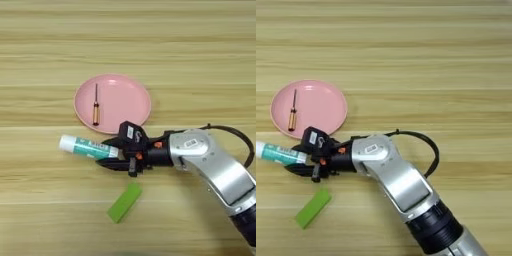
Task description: Move the objects on the table
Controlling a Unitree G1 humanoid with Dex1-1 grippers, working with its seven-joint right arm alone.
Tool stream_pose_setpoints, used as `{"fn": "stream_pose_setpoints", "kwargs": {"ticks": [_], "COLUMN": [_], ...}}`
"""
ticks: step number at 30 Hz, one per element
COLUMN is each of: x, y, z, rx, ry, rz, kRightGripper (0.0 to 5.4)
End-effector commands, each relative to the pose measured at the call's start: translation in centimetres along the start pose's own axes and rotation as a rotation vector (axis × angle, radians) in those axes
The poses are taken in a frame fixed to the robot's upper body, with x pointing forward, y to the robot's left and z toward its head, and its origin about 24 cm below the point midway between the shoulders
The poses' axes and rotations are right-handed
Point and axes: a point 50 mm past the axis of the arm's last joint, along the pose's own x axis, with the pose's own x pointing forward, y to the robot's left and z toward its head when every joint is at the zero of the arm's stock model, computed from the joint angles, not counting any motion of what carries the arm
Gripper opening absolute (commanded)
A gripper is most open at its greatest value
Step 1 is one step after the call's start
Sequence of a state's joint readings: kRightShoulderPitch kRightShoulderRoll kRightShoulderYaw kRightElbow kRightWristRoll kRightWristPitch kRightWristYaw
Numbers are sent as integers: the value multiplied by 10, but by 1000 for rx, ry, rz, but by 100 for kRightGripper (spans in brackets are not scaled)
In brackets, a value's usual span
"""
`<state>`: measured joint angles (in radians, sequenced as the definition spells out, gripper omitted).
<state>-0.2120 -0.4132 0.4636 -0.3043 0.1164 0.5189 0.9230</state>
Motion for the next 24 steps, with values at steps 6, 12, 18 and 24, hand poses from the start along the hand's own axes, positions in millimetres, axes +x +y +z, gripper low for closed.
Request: {"fn": "stream_pose_setpoints", "kwargs": {"ticks": [6, 12, 18, 24], "x": [-3, -2, -1, 0], "y": [-7, -7, -6, -5], "z": [13, 10, 9, 5], "rx": [-89, -87, -89, -97], "ry": [-33, -23, -16, -3], "rz": [-39, -34, -34, -29], "kRightGripper": [167, 167, 167, 167]}}
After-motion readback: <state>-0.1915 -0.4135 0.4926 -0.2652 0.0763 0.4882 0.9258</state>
